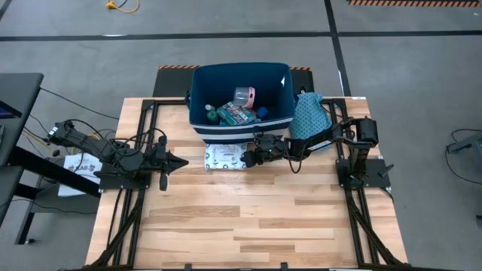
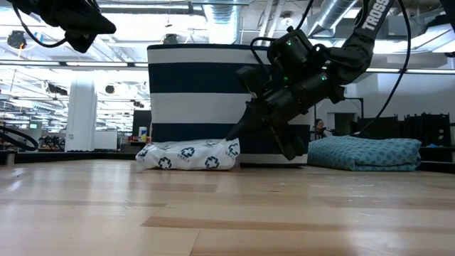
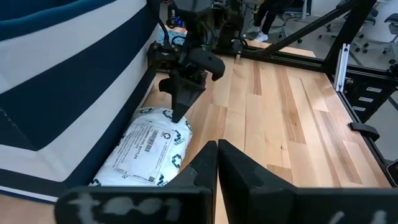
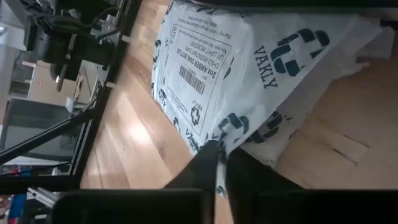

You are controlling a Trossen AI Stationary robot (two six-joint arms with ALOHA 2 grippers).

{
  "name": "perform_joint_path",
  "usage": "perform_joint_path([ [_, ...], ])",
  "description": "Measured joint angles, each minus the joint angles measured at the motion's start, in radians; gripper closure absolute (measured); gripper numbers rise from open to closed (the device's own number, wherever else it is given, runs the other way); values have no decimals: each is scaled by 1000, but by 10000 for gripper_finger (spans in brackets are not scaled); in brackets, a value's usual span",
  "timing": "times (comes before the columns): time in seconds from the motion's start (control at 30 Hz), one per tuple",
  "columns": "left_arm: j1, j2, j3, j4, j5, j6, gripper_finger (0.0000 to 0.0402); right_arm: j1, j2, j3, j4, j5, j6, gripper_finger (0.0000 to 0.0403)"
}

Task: Pick & place medical supplies in basket/bin
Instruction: Put the white mailer bag into the blue bin

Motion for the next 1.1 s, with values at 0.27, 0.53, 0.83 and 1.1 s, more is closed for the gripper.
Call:
perform_joint_path([
  [0.27,0,0,0,0,0,0,401,34,0,-1,0,30,10,402],
  [0.53,0,0,0,-25,0,-11,401,148,0,-1,3,108,55,403],
  [0.83,0,0,0,-47,16,-35,401,277,0,82,6,237,13,403],
  [1.1,0,0,0,-47,18,-43,402,303,0,212,-86,310,-107,403],
])
